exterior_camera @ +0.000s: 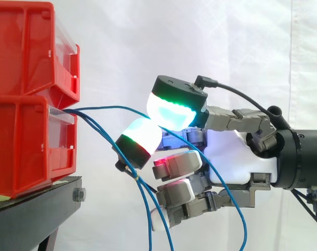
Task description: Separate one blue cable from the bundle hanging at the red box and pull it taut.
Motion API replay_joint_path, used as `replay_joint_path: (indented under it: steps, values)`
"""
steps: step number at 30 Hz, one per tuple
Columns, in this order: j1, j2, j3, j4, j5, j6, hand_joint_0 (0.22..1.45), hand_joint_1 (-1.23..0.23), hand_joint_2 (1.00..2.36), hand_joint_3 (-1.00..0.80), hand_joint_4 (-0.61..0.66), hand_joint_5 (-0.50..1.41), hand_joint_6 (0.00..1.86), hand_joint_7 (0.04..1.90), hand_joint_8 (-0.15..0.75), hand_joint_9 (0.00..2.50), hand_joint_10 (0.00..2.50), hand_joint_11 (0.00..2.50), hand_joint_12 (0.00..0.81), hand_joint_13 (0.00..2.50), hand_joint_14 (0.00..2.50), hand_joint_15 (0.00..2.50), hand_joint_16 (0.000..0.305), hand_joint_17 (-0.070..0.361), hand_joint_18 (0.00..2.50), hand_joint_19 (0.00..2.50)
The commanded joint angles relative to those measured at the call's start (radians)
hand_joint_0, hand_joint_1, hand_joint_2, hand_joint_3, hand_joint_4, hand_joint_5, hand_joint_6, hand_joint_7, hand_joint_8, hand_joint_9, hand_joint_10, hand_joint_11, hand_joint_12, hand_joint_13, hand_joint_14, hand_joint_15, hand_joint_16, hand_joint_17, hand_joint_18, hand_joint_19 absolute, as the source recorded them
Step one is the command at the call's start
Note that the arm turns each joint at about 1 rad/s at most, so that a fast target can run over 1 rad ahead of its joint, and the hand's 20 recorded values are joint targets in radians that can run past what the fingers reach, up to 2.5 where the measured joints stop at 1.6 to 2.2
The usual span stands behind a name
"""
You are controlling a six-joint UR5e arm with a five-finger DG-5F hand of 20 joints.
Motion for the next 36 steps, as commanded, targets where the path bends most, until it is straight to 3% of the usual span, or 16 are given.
replay_joint_path:
  steps: [1, 4, 9, 15, 18, 23, 26, 28, 36]
  values:
    - [0.000, 0.000, 0.000, -0.001, 0.000, 0.072, 0.59, -0.68, 1.03, -0.08, 0.00, -0.16, 0.87, 1.13, 0.301, 1.07, 0.02, 1.50, 0.393, 1.01, 0.02, 1.10, 0.048, 0.109, 0.72, 0.61]
    - [0.000, 0.000, 0.000, -0.001, 0.000, 0.100, 0.59, -0.68, 1.03, -0.08, 0.00, -0.16, 0.87, 1.12, 0.317, 1.03, 0.03, 1.29, 0.398, 0.98, 0.03, 1.06, 0.048, 0.108, 0.71, 0.61]
    - [0.000, 0.000, 0.000, -0.001, 0.000, 0.130, 0.59, -0.68, 1.03, -0.08, 0.00, -0.16, 0.87, 1.12, 0.344, 1.02, 0.03, 1.18, 0.401, 0.94, 0.03, 0.97, 0.048, 0.108, 0.71, 0.61]
    - [0.000, 0.000, -0.002, -0.002, 0.000, 0.135, 0.59, -0.69, 1.03, -0.07, 0.01, -0.16, 0.86, 1.13, 0.389, 0.93, 0.02, 0.60, 0.379, 0.87, 0.02, 0.62, 0.048, 0.107, 0.71, 0.55]
    - [0.000, 0.000, -0.002, -0.001, 0.000, 0.135, 0.59, -0.69, 1.03, -0.07, 0.01, -0.16, 0.86, 1.14, 0.398, 0.92, 0.02, 0.54, 0.379, 0.86, 0.02, 0.61, 0.047, 0.107, 0.71, 0.56]
    - [0.000, 0.000, -0.002, -0.001, 0.000, 0.135, 0.59, -0.69, 1.03, -0.08, 0.01, -0.16, 0.87, 1.14, 0.326, 1.01, 0.03, 0.89, 0.396, 0.89, 0.03, 0.78, 0.048, 0.107, 0.71, 0.58]
    - [0.000, 0.000, -0.002, -0.001, 0.000, 0.135, 0.59, -0.68, 1.03, -0.09, 0.01, -0.16, 0.87, 1.13, 0.309, 1.07, 0.03, 1.23, 0.401, 0.92, 0.03, 0.90, 0.048, 0.107, 0.70, 0.59]
    - [0.000, 0.000, -0.008, 0.003, 0.003, 0.135, 0.59, -0.68, 1.03, -0.09, 0.01, -0.17, 0.87, 1.12, 0.291, 1.07, 0.02, 1.39, 0.404, 0.98, 0.03, 1.09, 0.048, 0.108, 0.72, 0.64]
    - [0.000, 0.000, -0.012, -0.002, 0.001, 0.126, 0.60, -0.67, 1.03, -0.10, 0.02, -0.17, 0.87, 1.09, 0.296, 1.06, 0.02, 1.56, 0.360, 1.12, 0.01, 1.49, 0.047, 0.106, 0.87, 0.81]
